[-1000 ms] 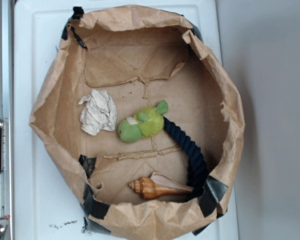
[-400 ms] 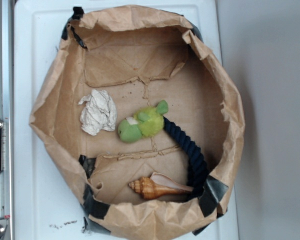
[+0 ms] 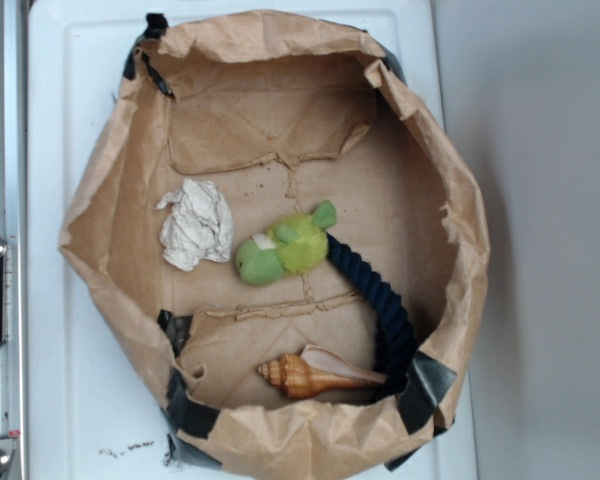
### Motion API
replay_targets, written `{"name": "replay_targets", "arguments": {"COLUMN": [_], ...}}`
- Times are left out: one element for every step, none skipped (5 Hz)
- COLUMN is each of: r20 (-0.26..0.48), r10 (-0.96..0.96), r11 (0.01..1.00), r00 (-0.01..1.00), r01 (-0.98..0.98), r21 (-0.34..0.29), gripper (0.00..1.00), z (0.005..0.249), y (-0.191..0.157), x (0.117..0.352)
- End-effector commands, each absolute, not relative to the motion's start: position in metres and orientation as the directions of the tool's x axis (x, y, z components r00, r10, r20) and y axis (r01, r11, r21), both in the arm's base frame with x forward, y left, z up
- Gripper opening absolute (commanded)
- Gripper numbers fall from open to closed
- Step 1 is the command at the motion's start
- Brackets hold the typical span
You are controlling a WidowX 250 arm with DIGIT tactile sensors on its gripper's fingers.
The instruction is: Grab the shell.
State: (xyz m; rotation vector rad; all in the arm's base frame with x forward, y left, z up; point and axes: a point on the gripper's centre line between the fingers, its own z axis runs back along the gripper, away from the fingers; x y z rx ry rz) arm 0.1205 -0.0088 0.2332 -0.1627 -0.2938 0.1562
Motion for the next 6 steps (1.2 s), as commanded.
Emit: {"name": "replay_targets", "arguments": {"r20": [0.222,0.225,0.235,0.235,0.235,0.235], "r10": [0.175,0.206,0.222,0.222,0.222,0.222], "r11": [0.970,0.964,0.966,0.966,0.966,0.966], "r00": [0.959,0.952,0.946,0.946,0.946,0.946], "r01": [-0.129,-0.158,-0.180,-0.180,-0.180,-0.180], "r21": [-0.205,-0.214,-0.188,-0.188,-0.188,-0.188], "gripper": [1.00,1.00,1.00,1.00,1.00,1.00], "z": [0.236,0.235,0.239,0.239,0.239,0.239], "y": [-0.007,-0.013,-0.025,-0.025,-0.025,-0.025], "x": [0.125,0.150,0.181,0.181,0.181,0.181]}}
